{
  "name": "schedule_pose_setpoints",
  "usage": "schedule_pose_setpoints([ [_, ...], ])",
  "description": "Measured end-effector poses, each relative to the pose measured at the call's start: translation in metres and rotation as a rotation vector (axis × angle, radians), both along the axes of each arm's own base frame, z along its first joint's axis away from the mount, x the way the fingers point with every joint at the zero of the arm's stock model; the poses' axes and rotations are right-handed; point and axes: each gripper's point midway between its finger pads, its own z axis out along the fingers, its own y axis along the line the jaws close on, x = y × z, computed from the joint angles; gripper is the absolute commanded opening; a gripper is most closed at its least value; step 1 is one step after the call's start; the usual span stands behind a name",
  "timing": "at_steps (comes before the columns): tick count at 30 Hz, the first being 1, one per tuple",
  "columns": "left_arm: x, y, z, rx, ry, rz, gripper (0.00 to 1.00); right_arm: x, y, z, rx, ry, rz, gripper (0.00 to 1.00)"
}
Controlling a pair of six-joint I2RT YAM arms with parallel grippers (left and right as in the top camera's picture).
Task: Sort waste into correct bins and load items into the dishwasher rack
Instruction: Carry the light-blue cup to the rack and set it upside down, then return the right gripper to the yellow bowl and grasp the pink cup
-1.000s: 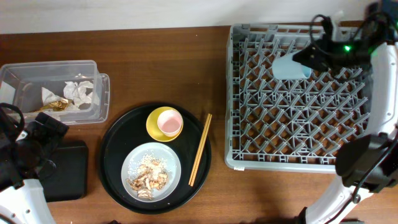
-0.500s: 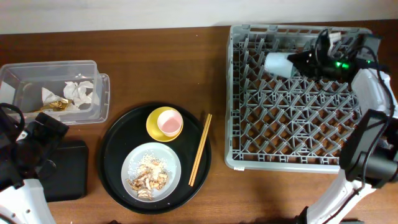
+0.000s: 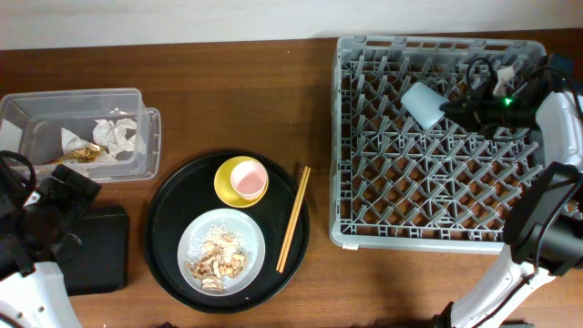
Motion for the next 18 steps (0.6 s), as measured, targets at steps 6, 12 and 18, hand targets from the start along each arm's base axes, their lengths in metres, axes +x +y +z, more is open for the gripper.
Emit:
schedule_pose_setpoints([
  [6,0.0,0.0,0.0,0.0,0.0,0.0,0.99,-0.025,-0.033,0.016,-0.258,0.162,-0.004,0.18],
  [12,0.0,0.0,0.0,0.0,0.0,0.0,0.99,-0.043,0.007,0.093,-0.364,0.043,0.14,0.45],
  [18,0.0,0.0,0.0,0.0,0.0,0.0,0.99,-0.069,0.243,0.118,-0.44,-0.269,0.774,0.61],
])
